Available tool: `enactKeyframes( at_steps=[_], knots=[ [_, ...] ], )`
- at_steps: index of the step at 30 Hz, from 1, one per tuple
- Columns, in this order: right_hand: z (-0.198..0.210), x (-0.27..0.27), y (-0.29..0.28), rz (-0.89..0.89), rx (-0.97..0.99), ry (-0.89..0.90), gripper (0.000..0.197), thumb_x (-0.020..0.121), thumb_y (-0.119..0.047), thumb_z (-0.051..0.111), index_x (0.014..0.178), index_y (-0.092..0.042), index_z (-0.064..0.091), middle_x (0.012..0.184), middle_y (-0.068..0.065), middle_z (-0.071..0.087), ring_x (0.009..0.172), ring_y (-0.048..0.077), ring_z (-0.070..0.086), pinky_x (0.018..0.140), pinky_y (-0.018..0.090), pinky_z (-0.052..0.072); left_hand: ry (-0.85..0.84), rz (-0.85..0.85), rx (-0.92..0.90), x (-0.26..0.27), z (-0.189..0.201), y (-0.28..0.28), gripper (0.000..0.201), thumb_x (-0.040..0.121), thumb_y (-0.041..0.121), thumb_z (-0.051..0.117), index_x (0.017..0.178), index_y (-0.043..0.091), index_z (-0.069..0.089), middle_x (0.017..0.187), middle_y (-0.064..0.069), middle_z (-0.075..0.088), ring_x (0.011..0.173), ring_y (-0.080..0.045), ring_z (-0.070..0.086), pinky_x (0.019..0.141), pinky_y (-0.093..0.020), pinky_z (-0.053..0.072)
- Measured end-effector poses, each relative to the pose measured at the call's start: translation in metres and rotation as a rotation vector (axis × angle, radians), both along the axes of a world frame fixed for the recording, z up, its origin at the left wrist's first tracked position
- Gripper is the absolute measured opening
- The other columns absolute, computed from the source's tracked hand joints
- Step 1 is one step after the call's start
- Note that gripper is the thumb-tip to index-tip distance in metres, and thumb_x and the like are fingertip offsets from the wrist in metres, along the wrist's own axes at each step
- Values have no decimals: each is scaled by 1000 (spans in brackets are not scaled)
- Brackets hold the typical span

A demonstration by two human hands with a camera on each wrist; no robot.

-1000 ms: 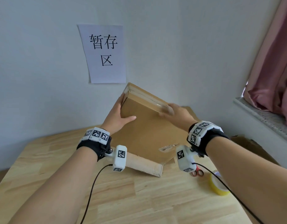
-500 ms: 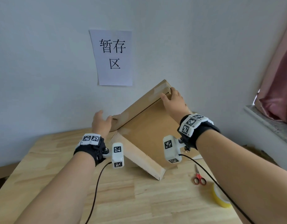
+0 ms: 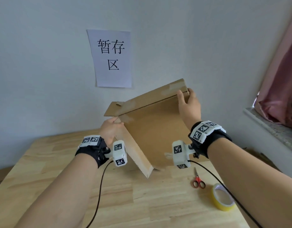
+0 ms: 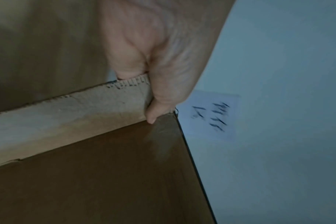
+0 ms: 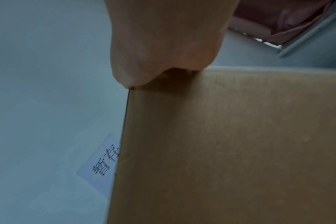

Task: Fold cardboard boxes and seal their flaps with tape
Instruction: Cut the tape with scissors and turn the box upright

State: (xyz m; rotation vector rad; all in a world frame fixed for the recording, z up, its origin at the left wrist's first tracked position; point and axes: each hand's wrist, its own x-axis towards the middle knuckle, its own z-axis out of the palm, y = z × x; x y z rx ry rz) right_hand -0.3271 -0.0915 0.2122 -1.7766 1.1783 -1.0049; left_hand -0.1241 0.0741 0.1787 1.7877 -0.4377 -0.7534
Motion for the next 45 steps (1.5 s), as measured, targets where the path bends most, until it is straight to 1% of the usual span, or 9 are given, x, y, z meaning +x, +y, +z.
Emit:
enactKeyframes(
  at_steps=[4,12,17,21,28,32,35,39,45],
  knots=[
    [-5,-16,-10,-50,108,-111,57,97,-49,35,147,-23,25,138,5,49,124,25,48,100,36,39,-260,-112,-23,9,47,-7,57,93,11,59,145,13,36,149,-3,36,136,-20,34,104,-25,25],
    [-14,-10,-8,67,133,121,50,97,-25,46,143,-10,32,148,9,34,131,26,40,103,33,33,-951,-389,213,-23,78,-19,37,99,11,45,135,8,51,137,-9,53,127,-21,48,101,-23,33],
    [-3,7,3,171,153,7,47,95,-37,50,138,-20,41,135,6,50,120,21,49,90,27,38,-1043,-550,257,-34,79,-30,32,98,11,44,127,13,59,125,-7,62,115,-21,57,100,-30,42],
    [12,14,4,209,116,-66,61,89,-51,54,141,-23,37,140,0,46,127,18,44,100,31,39,-1121,-660,281,-45,75,-39,26,97,15,43,107,25,65,95,0,68,85,-18,62,80,-43,52],
    [12,3,-14,67,157,-19,48,95,-45,46,128,-11,49,126,7,57,113,23,53,93,35,44,-1204,-828,298,-75,79,-52,27,98,14,44,114,14,66,111,-2,68,90,-15,57,58,-15,32],
    [0,-15,-21,-32,120,48,37,101,-34,36,124,-12,54,125,10,56,112,29,53,94,37,43,-1115,-926,331,-76,80,-52,40,98,22,48,137,26,49,138,9,52,116,-6,50,77,-4,30],
    [-3,-21,-23,-80,125,68,37,99,-36,38,124,-15,53,129,14,48,102,30,54,95,40,45,-1073,-938,366,-69,69,-51,38,98,22,45,135,31,49,131,5,58,112,-14,57,94,-26,43],
    [4,-21,-21,-57,265,61,65,94,-54,38,141,-8,36,140,16,37,123,33,45,104,45,39,-1173,-919,362,-81,49,-57,36,99,18,37,130,30,49,116,0,63,100,-20,61,84,-41,51],
    [11,-23,-11,74,298,50,110,63,-82,49,144,-11,28,141,10,41,126,29,44,102,48,41,-1343,-911,405,-116,43,-79,53,95,9,37,142,33,32,125,-3,58,97,-26,62,72,-34,48]
  ],
)
